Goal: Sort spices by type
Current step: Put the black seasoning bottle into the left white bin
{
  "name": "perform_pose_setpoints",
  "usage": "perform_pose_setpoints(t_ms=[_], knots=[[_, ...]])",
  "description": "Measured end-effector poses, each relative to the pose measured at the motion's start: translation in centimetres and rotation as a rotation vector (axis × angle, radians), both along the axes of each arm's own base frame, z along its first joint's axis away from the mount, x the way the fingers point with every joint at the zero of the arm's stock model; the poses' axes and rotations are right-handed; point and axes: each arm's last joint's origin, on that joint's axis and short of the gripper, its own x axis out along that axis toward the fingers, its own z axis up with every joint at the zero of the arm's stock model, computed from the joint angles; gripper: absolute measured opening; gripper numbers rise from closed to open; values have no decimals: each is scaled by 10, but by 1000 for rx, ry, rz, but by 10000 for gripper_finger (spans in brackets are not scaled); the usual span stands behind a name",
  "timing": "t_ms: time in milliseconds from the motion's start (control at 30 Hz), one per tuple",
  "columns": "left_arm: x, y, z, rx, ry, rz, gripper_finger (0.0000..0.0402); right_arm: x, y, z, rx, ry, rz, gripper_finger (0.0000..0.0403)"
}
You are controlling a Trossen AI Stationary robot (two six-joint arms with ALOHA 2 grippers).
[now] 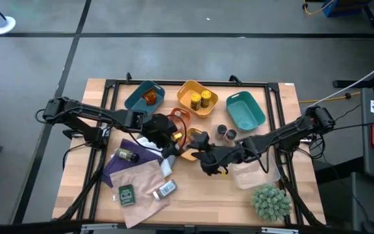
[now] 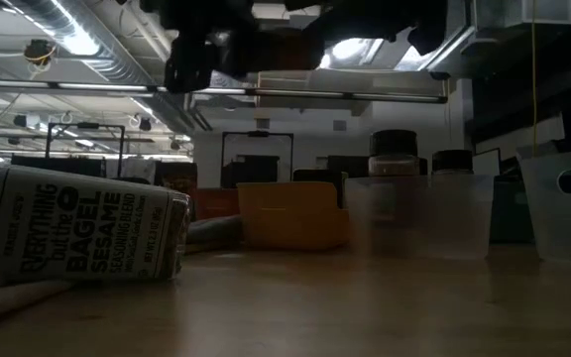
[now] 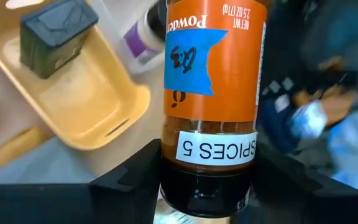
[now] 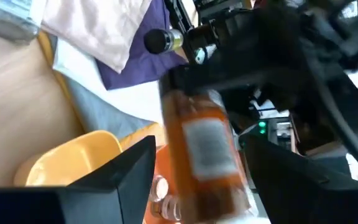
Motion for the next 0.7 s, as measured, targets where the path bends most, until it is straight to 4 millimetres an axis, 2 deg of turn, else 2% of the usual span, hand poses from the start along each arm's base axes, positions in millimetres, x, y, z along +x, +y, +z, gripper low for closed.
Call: perform_pose_setpoints(t_ms=[133, 300, 533, 700], knots=[[4, 4, 5, -87, -40, 79, 197, -2, 9, -4, -97, 3, -30, 246], [7, 8, 9, -163, -65, 148, 198, 1, 9, -11, -189, -5, -155, 246], [8, 10, 11, -189, -76, 175, 199, 11, 11, -19, -305, -40, -274, 246], [9, 10, 13, -199, -97, 168, 200, 15, 11, -19, -347, -57, -275, 246]])
